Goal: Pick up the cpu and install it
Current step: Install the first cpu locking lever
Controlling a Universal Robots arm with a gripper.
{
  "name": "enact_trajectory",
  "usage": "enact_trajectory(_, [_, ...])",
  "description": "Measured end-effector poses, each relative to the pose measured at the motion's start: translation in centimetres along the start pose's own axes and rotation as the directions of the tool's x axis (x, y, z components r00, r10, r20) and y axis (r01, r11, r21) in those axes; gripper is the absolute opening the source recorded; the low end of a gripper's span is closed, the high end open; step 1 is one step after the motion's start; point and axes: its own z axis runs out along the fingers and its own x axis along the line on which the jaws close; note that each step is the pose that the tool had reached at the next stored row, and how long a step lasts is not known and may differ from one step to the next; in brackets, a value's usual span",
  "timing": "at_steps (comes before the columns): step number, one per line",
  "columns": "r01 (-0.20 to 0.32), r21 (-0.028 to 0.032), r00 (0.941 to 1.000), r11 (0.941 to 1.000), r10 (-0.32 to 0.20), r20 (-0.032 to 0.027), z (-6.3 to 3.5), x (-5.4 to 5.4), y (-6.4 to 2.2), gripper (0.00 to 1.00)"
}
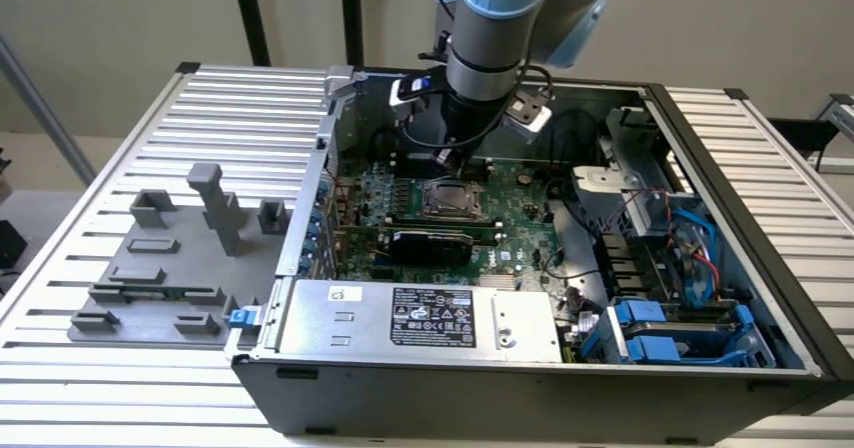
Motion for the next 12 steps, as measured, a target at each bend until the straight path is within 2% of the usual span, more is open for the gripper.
enact_trajectory(4, [0.0,0.0,1.0,1.0,0.0,-0.0002,-0.07,-0.6,-1.02,0.11])
enact_trajectory(8, [0.0,-0.0012,1.0,1.0,0.0,-0.0009,0.08,-0.3,-1.74,0.11])
enact_trajectory(12, [0.0,-0.0017,1.0,1.0,0.0,-0.0013,0.11,-0.2,-1.88,0.11])
